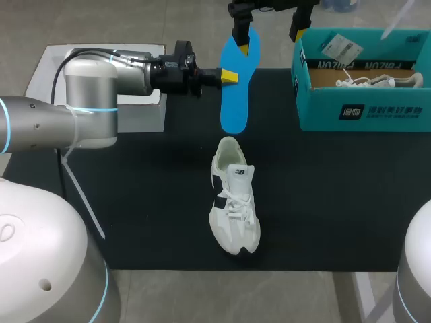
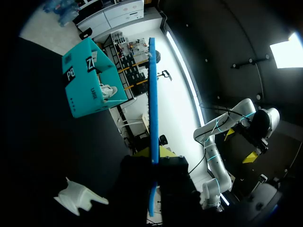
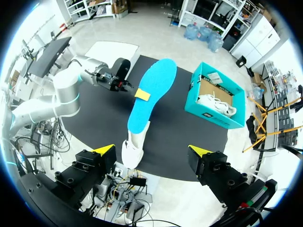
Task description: Take the shoe out of the shoebox, open the shoe tongue, remove and reinsert the insole, then place the shoe into the shoebox
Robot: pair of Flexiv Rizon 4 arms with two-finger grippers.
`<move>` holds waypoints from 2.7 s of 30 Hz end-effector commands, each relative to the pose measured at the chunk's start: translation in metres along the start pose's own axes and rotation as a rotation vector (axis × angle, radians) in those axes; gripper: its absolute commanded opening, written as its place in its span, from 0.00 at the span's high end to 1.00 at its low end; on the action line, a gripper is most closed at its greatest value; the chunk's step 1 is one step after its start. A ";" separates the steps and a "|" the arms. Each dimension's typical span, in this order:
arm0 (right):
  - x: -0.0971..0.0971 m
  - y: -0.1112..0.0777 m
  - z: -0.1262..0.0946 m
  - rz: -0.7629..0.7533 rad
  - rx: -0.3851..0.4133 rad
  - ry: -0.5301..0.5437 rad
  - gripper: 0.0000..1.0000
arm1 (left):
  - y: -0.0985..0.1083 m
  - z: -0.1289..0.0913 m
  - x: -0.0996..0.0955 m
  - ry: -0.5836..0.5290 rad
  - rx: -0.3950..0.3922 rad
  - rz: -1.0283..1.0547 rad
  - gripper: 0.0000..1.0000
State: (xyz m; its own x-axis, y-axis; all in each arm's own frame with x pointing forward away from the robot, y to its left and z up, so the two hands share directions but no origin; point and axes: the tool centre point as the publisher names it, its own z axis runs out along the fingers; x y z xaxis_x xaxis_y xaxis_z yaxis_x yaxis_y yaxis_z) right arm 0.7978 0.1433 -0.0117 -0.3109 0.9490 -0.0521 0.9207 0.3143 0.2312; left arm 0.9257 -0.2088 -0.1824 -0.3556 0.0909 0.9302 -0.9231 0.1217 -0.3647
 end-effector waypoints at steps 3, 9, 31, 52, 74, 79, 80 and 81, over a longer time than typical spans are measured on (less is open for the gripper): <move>-0.005 -0.006 -0.002 0.006 -0.009 0.036 0.00 | 0.000 0.000 0.000 -0.002 0.000 -0.001 1.00; -0.005 -0.006 -0.002 0.006 -0.009 0.036 0.00 | 0.000 0.000 0.000 -0.002 0.000 -0.001 1.00; -0.005 -0.006 -0.002 0.006 -0.009 0.036 0.00 | 0.021 -0.006 0.040 -0.039 -0.119 0.530 1.00; -0.005 -0.006 -0.002 0.006 -0.009 0.036 0.00 | 0.081 -0.022 0.055 0.072 -0.074 0.986 1.00; -0.005 -0.006 -0.002 0.006 -0.009 0.036 0.00 | 0.083 -0.017 0.043 0.067 -0.064 0.909 1.00; -0.005 -0.006 -0.002 0.006 -0.009 0.036 0.00 | 0.083 -0.017 0.043 0.067 -0.064 0.909 1.00; -0.005 -0.006 -0.002 0.006 -0.009 0.036 0.00 | 0.080 -0.015 0.054 0.052 -0.078 1.055 1.00; -0.005 -0.006 -0.002 0.006 -0.009 0.036 0.00 | 0.078 -0.014 0.064 0.033 -0.098 1.199 1.00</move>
State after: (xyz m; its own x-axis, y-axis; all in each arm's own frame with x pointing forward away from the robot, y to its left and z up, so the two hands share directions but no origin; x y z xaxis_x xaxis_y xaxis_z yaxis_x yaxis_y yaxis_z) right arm 0.7923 0.1364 -0.0105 -0.3147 0.9491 -0.0162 0.9200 0.3091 0.2410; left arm 0.8357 -0.1783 -0.1683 -0.9370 0.2430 0.2509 -0.2536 0.0205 -0.9671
